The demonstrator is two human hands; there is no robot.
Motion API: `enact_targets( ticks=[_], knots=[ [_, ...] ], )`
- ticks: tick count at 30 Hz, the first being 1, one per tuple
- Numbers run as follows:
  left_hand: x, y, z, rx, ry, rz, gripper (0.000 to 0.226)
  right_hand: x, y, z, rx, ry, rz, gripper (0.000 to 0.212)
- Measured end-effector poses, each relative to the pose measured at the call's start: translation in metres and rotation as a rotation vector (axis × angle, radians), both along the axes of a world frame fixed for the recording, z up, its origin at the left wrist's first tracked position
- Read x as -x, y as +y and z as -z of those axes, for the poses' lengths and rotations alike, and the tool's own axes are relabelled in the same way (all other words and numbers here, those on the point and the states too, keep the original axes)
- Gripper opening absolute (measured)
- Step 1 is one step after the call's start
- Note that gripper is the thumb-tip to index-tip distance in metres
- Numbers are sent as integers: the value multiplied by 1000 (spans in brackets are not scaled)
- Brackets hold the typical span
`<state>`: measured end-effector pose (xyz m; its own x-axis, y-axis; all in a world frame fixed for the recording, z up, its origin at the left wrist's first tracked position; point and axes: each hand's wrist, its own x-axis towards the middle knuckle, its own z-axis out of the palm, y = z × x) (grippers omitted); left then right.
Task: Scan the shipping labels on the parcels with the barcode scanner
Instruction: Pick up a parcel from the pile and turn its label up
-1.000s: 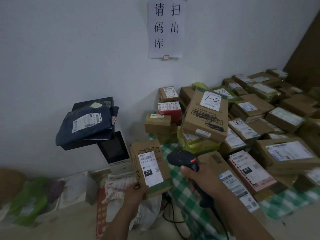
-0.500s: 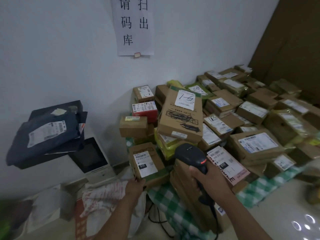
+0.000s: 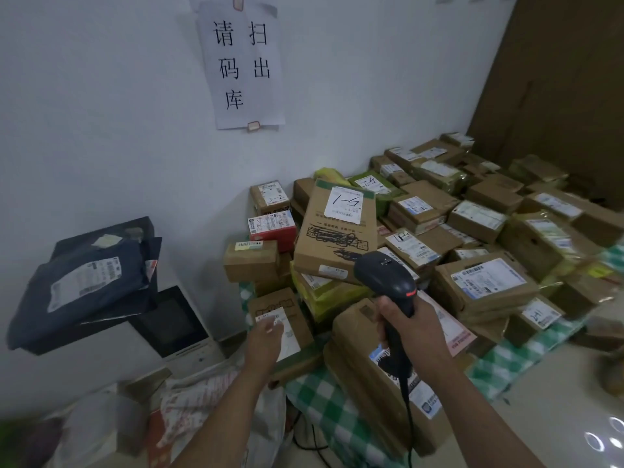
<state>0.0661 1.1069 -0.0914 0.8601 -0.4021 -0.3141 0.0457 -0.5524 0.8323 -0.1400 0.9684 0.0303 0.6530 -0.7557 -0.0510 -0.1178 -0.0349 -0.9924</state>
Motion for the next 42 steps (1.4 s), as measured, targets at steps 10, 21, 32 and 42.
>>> enact_targets(
  ticks=[10,21,32,42],
  knots=[
    [5,-67,-139,284,63,6,38,-17,-25,-17,-251,-7,169,33],
    [16,-34,-125,682,457,-181,28,-23,-18,-19,-272,-12,150,31],
    [39,58,-86,799,375,-429,22,-42,30,-10,-242,35,-22,42],
    [68,74,-3,499,563,-538,7,-31,41,13,-165,107,-149,44]
  ],
)
